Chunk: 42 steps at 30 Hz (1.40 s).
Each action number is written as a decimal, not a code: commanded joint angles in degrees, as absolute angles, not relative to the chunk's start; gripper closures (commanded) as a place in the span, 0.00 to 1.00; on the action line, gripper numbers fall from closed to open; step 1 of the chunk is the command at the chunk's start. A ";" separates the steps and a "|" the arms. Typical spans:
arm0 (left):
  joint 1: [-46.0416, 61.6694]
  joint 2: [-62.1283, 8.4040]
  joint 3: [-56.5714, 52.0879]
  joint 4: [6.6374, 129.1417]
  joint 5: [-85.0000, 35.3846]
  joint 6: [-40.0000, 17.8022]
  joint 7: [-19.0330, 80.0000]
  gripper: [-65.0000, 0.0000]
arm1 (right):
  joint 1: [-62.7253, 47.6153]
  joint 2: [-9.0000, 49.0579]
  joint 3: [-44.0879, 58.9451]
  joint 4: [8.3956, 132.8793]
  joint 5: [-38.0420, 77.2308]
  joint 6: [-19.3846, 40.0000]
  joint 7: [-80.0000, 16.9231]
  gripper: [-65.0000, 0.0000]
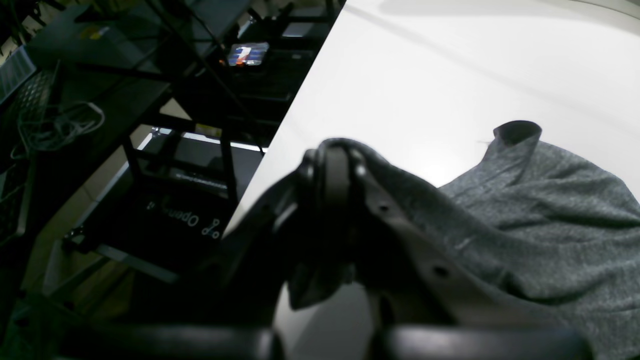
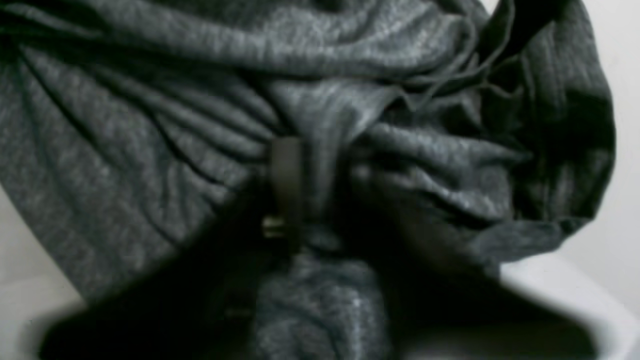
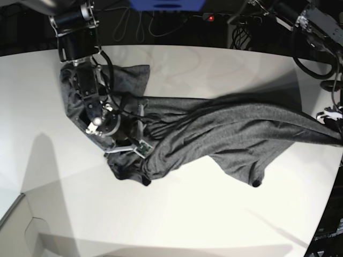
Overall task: Layout the t-shirt on the table in an organized manner, then fold the t-shirt properly
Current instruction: 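Grasp the bunched shirt edge with the right gripper, then lift the shirt high with both grippers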
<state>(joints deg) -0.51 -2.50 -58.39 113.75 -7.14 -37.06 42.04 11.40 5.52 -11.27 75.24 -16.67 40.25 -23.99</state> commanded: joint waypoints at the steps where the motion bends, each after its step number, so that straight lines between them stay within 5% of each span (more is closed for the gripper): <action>1: -2.15 -3.38 -58.42 114.77 -7.96 -36.62 40.13 1.00 | 12.44 5.76 -11.03 76.35 -16.22 40.00 -22.99 1.00; 10: -6.11 -3.65 -58.07 114.95 -8.13 -36.53 40.57 1.00 | 15.16 8.48 -6.81 81.45 -16.13 40.00 -25.45 1.00; 29: -36.53 1.63 -37.85 102.55 7.69 -35.82 40.66 1.00 | 49.10 8.84 9.19 83.91 -16.13 40.00 -18.68 1.00; 37: -54.81 1.27 -37.76 88.57 12.97 -35.82 40.48 1.00 | 61.85 13.49 12.97 73.98 -15.96 26.95 -12.09 1.00; 42: -64.04 1.71 -37.85 81.01 14.90 -35.82 40.40 1.00 | 66.51 15.34 15.87 70.73 -15.96 23.69 -11.38 1.00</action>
<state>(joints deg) -62.02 1.96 -38.24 80.27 15.20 -36.21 41.98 64.18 14.59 15.75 70.00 -16.45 25.15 -13.17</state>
